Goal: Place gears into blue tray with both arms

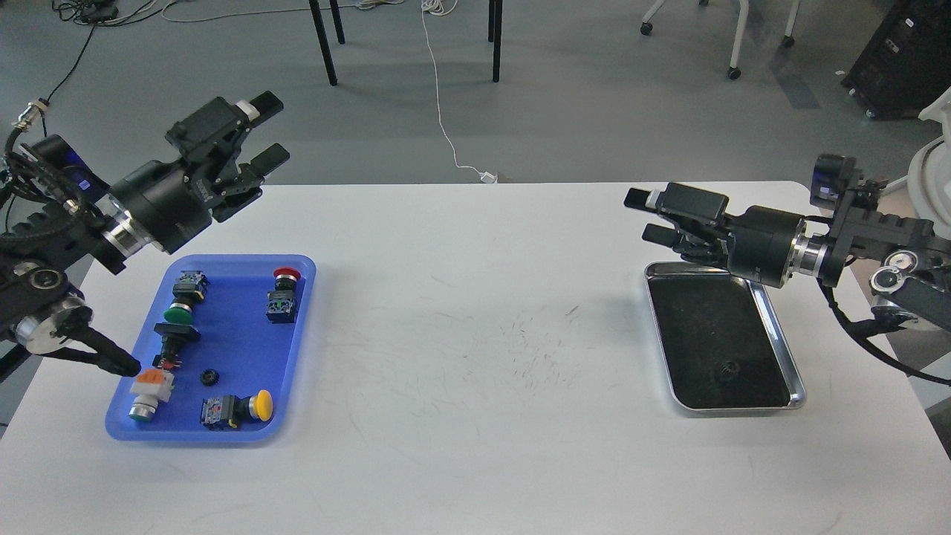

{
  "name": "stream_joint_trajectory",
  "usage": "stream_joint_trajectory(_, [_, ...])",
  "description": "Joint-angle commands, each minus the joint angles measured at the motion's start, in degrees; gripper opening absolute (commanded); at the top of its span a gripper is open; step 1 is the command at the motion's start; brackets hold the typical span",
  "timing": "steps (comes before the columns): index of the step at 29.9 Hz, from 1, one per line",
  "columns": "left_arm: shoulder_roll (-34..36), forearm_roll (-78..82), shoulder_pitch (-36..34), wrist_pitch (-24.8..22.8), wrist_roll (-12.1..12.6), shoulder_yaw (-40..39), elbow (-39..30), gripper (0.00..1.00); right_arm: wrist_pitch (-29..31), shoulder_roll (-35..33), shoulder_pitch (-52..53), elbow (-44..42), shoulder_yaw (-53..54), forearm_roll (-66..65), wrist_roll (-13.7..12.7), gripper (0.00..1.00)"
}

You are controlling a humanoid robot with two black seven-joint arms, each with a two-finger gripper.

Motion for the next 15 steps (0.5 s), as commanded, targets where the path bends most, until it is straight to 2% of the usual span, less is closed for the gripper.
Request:
stream_joint_trajectory(1, [-4.5, -3.0, 4.9, 0.0, 0.0, -6.5, 0.1, 0.98, 1.6, -1.4, 12.5, 0.7, -15.9, -17.0, 0.0, 0.98])
stream_joint_trajectory(5, [-7.8, -3.3, 8.5, 0.1, 0.0, -9.4, 0.1, 0.98, 1.6, -1.5, 21.9, 0.7, -29.2, -33.0, 0.0, 0.99])
stream_joint_trajectory(8, [-8.2, -3.2, 9.7, 0.0, 0.0, -10.0, 0.1, 0.98, 1.6, -1.6, 24.6, 0.7, -34.5, -43.1, 0.0, 0.99])
stream_joint_trajectory(11, [-8.1, -3.0, 9.7, -0.4, 0.0, -10.0, 0.1, 0.98, 1.6, -1.6, 24.7, 0.5, -35.9, -50.9, 0.0, 0.98])
stream_joint_trajectory(15, [-7.9, -2.9, 9.7, -0.7, 0.0, -10.0, 0.1, 0.98, 1.6, -1.2, 23.1, -0.1, -36.0, -52.3, 0.0, 0.96])
